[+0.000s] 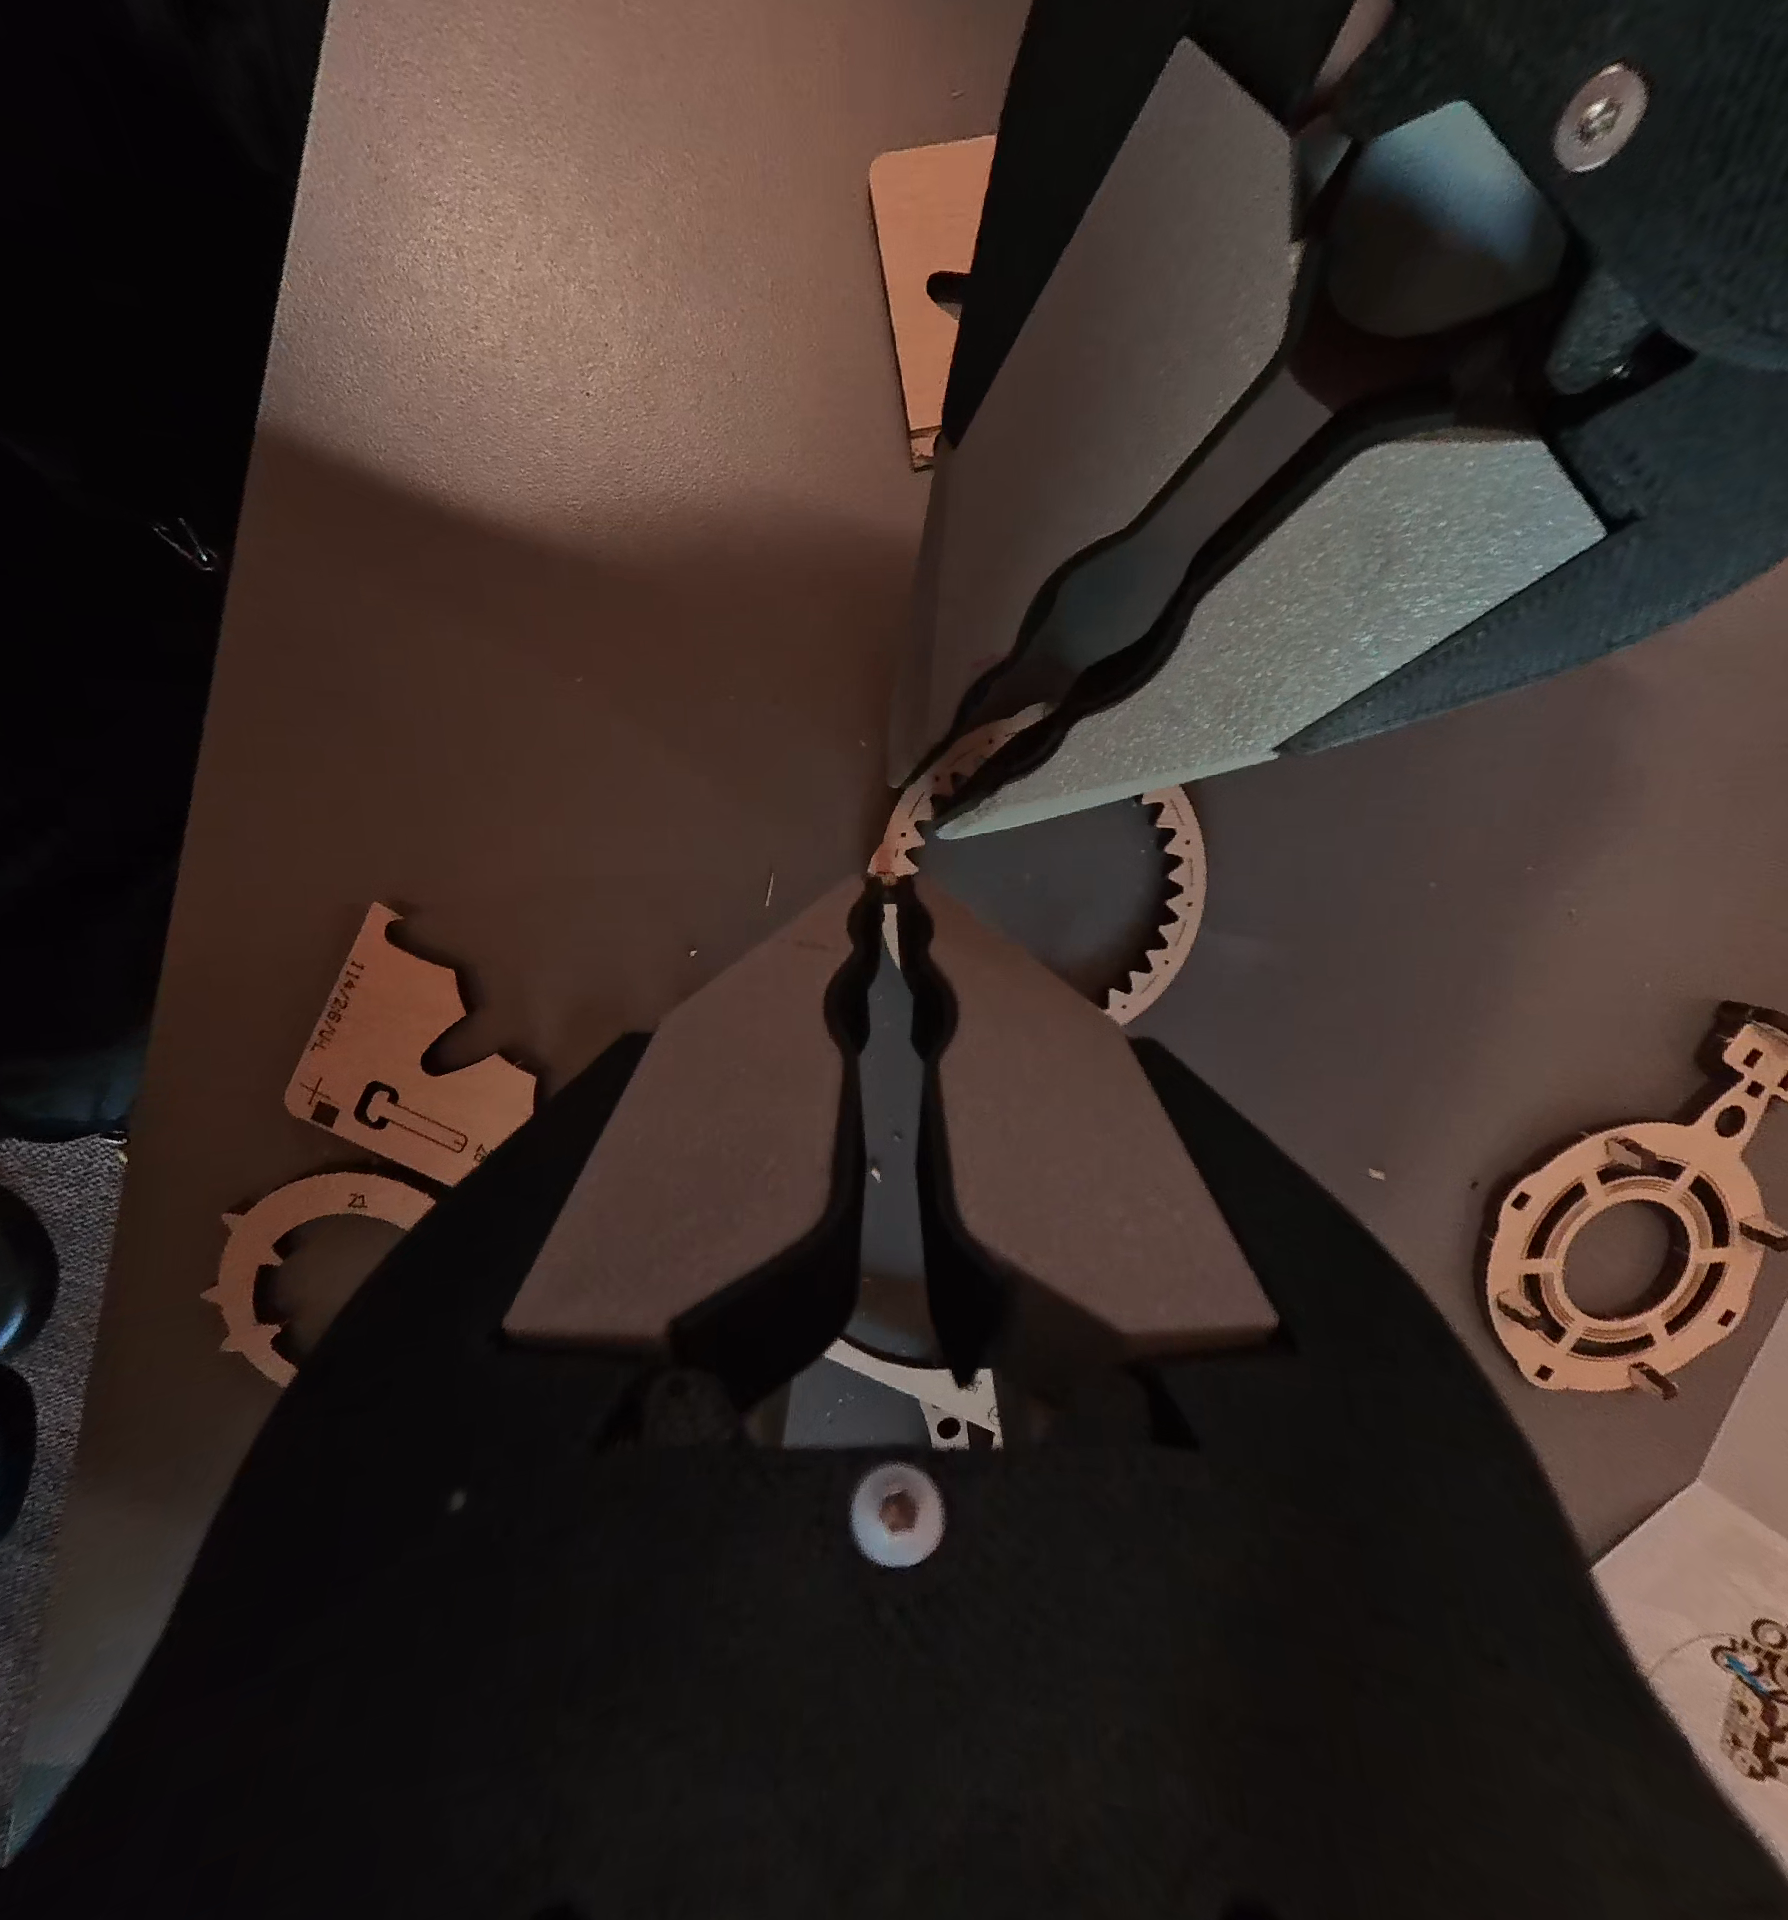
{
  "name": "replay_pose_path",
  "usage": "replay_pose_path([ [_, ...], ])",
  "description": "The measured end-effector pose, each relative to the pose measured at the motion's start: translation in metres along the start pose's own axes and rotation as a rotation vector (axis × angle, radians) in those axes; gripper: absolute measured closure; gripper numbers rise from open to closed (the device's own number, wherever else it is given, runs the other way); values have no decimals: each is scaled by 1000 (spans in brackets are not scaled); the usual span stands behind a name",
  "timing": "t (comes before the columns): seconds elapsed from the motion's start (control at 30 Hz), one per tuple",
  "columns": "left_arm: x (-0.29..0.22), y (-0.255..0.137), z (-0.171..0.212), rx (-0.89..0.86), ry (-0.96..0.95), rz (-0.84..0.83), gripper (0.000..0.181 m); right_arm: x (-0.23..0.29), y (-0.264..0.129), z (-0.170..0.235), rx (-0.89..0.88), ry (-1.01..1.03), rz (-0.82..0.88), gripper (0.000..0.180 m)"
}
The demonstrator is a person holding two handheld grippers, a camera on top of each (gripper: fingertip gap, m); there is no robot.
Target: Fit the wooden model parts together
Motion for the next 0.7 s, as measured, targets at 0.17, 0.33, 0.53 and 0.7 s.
replay_pose_path([
  [0.17,0,0,0,0,-1,1,176,0,0,0,12,-18,-3,180],
  [0.33,0,0,0,-1,-4,-2,176,-1,0,2,-4,8,-26,180],
  [0.53,0,0,0,-1,-9,0,176,0,1,3,16,6,-22,180],
  [0.7,0,0,0,-1,-11,-1,176,-1,1,0,85,-22,-23,180],
])
Point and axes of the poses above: each gripper's, where its closed fingertips meet, y out along the fingers, z out of its underside, x = y × z across the jaws, the point moved 4 cm from there along -y, back along the fingers, and after that the axes turned 6 degrees about -y, right-handed, at the moved point
